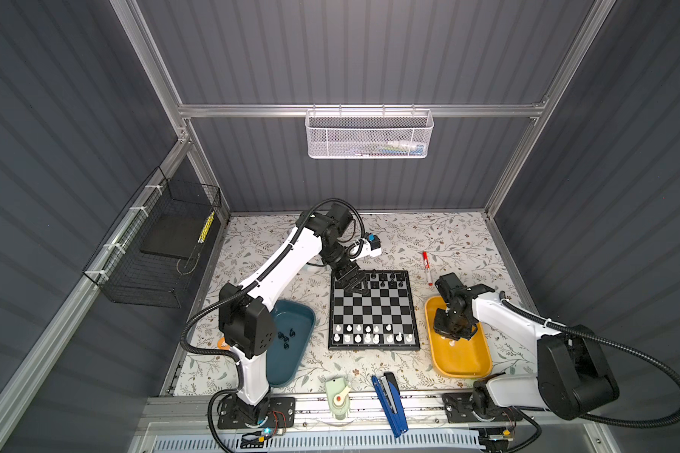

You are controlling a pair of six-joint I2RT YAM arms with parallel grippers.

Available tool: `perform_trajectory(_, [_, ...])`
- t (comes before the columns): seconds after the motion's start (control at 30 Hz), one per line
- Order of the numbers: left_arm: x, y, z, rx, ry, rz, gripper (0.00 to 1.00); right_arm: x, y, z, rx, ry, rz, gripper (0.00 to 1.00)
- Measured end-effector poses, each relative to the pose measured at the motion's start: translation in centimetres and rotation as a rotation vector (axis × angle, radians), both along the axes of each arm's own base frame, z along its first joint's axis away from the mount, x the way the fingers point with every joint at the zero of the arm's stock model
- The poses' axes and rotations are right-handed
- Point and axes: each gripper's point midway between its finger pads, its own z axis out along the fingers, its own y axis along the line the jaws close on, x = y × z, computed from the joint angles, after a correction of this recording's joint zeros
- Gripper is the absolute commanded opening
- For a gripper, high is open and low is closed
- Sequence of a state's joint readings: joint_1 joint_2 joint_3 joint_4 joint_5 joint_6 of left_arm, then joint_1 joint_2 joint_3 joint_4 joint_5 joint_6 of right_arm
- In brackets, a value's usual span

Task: Set up the chess pieces on the board
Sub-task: 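Close the right gripper on the white pawn and lift it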

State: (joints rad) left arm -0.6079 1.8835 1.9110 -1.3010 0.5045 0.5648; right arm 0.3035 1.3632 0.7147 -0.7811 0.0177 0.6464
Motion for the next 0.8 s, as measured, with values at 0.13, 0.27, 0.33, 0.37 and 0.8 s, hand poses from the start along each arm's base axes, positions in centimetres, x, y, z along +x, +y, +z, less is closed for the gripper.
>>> perform_trajectory(0.13, [0.05,0.06,-0.06,0.005,-0.004,0.001,0.94,0.01,0.0,0.03,0.0,-0.001,0.001,0.08])
perform_trajectory(0.27, [0.05,0.07,-0.09,0.008,-0.006,0.001,0.94,0.05,0.02,0.19,0.003,-0.008,0.002,0.08])
perform_trajectory(0.33, [0.04,0.06,-0.1,0.009,-0.006,0.0,0.94,0.1,0.04,0.31,0.005,-0.014,0.002,0.08])
perform_trajectory(0.37, [0.04,0.06,-0.1,0.009,-0.006,0.0,0.94,0.11,0.05,0.34,0.005,-0.015,0.003,0.09])
perform_trajectory(0.8, [-0.02,0.02,-0.16,0.015,-0.01,-0.003,0.94,0.22,0.22,0.91,0.013,-0.016,0.005,0.09])
